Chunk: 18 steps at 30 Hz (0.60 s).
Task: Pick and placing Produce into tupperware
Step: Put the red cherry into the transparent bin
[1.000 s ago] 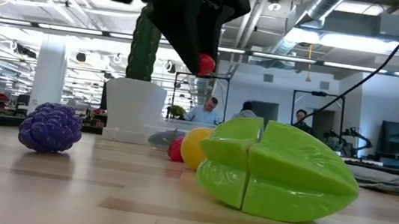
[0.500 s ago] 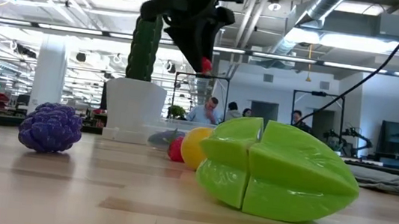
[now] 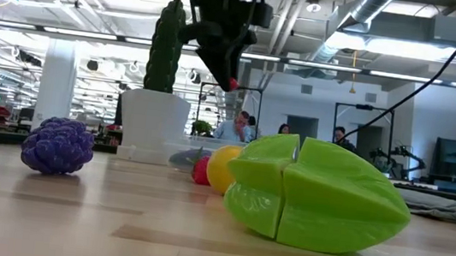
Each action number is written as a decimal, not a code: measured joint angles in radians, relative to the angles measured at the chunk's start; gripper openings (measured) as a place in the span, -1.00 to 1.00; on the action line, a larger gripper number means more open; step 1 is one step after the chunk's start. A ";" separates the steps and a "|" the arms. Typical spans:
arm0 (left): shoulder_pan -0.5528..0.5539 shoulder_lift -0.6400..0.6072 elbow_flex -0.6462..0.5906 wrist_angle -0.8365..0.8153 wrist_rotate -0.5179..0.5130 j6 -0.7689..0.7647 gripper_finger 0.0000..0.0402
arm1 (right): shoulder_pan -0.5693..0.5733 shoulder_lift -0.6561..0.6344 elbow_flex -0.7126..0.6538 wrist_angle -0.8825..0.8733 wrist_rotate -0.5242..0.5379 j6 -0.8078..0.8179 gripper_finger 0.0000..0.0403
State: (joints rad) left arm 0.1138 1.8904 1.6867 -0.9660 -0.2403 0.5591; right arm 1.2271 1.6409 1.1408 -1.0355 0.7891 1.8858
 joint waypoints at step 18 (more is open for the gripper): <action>0.142 0.002 -0.055 0.090 0.089 0.009 -0.48 | -0.032 0.000 0.000 -0.004 0.005 0.007 0.29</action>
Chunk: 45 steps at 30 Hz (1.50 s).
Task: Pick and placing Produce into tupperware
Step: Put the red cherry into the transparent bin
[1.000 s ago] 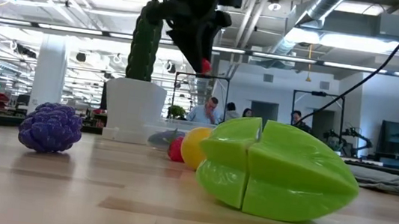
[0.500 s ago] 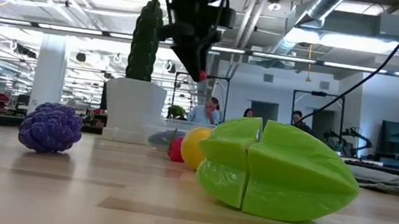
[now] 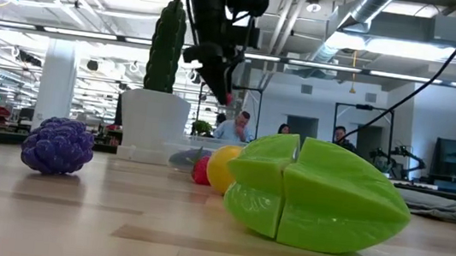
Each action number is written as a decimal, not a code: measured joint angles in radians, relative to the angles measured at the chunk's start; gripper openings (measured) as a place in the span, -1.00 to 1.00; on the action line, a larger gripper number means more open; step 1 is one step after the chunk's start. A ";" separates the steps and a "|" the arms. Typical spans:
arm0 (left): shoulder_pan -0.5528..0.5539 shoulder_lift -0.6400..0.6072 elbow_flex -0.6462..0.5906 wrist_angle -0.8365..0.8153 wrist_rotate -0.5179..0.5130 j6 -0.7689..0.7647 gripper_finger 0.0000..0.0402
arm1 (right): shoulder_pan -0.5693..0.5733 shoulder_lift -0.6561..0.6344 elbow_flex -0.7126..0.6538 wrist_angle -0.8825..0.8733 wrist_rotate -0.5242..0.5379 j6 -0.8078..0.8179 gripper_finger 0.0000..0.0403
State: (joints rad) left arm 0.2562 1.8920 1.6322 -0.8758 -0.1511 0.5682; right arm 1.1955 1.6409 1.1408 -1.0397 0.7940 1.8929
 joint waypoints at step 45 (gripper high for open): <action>0.050 0.001 -0.214 0.224 0.066 -0.123 -0.20 | -0.040 0.000 0.000 0.005 0.000 -0.009 0.29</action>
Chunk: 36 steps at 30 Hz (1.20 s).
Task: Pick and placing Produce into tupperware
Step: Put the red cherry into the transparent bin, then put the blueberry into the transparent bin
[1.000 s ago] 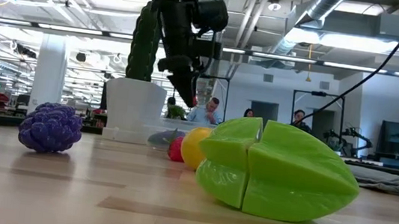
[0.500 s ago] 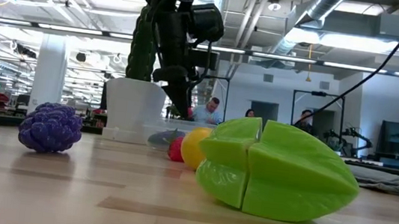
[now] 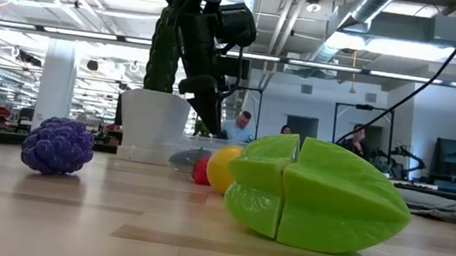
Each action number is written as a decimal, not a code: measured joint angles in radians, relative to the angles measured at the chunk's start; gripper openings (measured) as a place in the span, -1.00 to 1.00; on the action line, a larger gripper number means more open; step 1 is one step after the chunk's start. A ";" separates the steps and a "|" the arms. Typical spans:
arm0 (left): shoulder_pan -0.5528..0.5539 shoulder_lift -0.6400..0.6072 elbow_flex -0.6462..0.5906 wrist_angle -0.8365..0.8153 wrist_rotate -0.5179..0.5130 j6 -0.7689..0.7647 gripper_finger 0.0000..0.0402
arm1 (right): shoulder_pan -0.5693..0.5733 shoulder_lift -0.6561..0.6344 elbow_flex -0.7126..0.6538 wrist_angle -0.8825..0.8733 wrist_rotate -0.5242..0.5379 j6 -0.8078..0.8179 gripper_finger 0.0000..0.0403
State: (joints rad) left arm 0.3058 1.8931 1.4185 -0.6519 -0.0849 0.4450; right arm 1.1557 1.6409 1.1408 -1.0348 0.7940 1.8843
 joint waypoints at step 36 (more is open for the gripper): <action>-0.534 -0.624 0.002 -0.257 -0.341 -0.461 -0.09 | -0.187 0.000 0.000 -0.039 0.046 -0.212 0.29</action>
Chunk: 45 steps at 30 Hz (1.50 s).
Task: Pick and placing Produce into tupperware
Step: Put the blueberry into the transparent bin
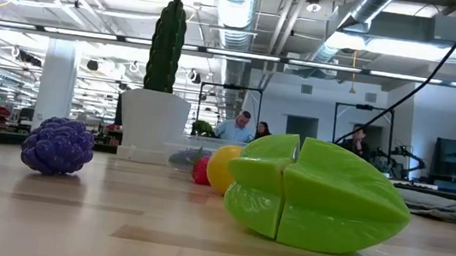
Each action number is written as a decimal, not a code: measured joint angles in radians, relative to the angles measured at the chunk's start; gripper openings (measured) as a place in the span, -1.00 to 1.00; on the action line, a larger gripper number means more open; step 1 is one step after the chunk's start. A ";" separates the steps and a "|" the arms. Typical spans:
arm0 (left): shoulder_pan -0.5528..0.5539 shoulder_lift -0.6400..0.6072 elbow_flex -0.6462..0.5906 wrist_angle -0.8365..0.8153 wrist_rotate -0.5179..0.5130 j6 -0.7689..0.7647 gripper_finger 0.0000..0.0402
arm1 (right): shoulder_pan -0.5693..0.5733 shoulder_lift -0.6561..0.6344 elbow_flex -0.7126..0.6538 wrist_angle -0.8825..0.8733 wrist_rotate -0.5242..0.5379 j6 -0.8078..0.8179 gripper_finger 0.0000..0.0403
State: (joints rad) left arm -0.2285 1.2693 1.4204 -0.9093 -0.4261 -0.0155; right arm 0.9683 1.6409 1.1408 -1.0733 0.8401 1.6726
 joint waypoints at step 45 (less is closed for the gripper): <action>-0.515 -0.041 -0.462 -0.058 0.003 -0.233 -0.09 | -0.177 0.000 0.000 0.171 -0.009 -0.234 0.29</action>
State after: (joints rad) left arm -0.7437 1.2282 0.9581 -0.9672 -0.4230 -0.2487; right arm 0.7911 1.6405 1.1408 -0.9020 0.8314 1.4387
